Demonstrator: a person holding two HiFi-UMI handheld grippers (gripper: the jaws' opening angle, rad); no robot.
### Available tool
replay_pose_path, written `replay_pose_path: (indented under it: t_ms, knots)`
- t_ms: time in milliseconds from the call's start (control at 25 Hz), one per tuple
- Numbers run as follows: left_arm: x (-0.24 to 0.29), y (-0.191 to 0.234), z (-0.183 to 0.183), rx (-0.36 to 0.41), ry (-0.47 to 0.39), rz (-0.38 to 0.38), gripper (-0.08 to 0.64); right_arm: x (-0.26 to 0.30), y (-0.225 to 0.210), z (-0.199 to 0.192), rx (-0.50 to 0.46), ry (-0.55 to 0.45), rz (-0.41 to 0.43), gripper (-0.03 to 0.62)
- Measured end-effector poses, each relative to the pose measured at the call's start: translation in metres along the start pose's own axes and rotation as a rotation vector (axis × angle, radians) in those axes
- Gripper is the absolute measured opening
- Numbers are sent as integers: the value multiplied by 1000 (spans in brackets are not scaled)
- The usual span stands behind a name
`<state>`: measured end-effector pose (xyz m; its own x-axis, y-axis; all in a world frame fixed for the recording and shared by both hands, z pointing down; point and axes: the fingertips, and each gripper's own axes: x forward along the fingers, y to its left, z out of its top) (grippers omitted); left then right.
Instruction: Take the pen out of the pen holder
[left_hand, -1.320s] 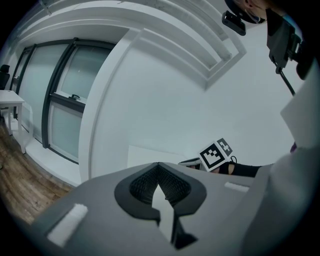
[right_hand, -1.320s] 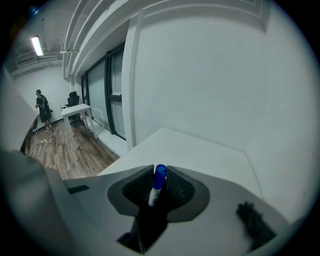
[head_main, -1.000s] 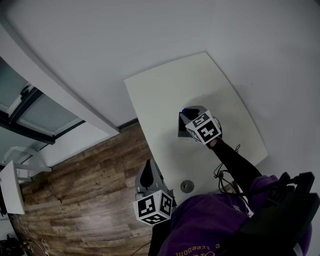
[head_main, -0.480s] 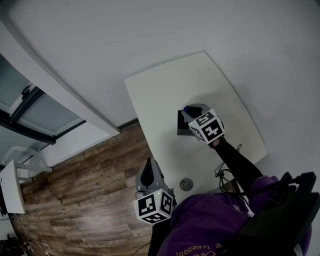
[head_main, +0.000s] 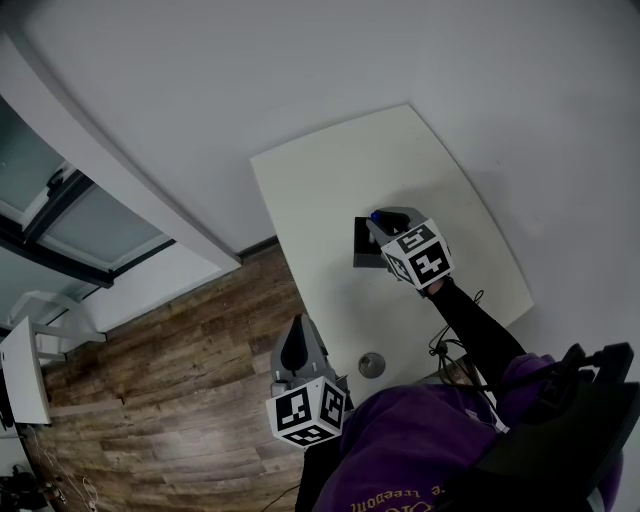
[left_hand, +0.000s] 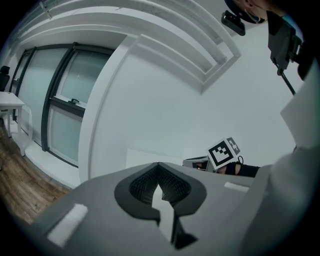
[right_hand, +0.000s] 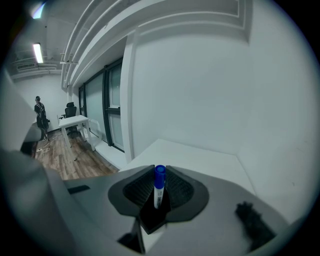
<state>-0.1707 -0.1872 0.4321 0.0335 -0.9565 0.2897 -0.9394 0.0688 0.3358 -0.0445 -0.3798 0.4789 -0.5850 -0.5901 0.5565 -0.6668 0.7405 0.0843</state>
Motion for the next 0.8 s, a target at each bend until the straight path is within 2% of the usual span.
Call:
replay_pose_path:
  t_ms: [200, 800]
  knots:
    - [-7, 0, 5, 10, -8, 7, 6, -10, 0, 4, 45, -21, -4, 75]
    - [-22, -10, 10, 16, -30, -5, 6, -39, 0, 14, 73, -92, -24, 75]
